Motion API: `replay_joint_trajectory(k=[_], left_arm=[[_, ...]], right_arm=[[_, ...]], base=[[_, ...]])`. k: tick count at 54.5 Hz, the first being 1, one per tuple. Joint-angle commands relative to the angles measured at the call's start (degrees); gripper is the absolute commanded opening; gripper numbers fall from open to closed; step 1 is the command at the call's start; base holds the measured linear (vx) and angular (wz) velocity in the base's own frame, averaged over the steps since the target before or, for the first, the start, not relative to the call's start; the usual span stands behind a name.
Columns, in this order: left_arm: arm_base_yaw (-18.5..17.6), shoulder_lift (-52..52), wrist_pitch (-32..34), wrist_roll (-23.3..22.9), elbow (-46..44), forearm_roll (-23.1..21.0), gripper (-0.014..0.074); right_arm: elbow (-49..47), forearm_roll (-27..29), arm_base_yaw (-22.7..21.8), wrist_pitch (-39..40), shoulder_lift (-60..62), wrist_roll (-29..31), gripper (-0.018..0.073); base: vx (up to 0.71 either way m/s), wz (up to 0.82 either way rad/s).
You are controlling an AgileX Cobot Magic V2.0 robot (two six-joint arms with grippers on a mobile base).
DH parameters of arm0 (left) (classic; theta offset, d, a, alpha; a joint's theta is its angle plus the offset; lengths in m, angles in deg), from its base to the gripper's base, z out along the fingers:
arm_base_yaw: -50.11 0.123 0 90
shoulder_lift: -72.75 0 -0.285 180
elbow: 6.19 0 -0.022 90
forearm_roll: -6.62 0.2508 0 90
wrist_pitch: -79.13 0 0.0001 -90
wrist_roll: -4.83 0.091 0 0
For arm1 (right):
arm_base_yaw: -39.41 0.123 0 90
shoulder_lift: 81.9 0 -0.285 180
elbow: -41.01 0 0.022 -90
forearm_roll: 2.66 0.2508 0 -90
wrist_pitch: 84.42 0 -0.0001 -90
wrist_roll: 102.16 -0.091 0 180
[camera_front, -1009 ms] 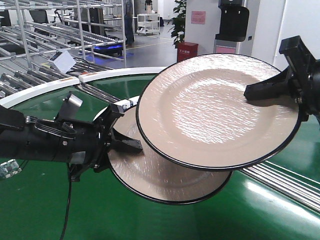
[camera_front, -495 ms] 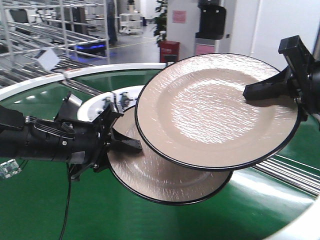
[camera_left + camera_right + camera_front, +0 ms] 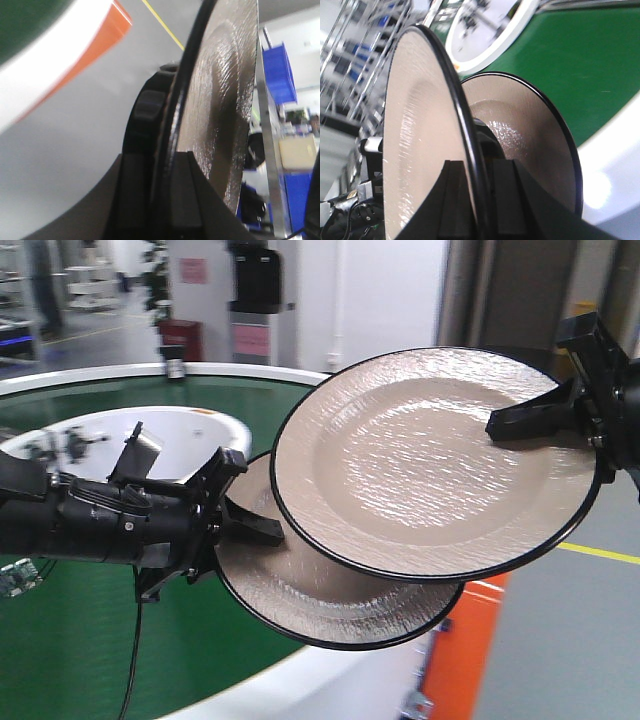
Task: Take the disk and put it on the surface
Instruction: 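Carry both plates while driving to the steel counter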
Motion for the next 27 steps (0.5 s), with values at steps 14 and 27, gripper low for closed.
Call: replay_joint_trajectory(k=[14, 27], left_arm=[[-0.2, 3.1, 1.9, -0.6, -2.1, -6.3, -0.0001], [-0.2, 3.1, 1.9, -0.6, -2.1, -6.3, -0.0001]], right_arm=[[-2.4, 6.0, -0.2, 4.5, 2.0, -0.5, -0.0005], [-2.4, 6.0, -0.2, 4.5, 2.0, -0.5, -0.0005]], base=[[-0.12, -0.70], [-0.06, -0.63]])
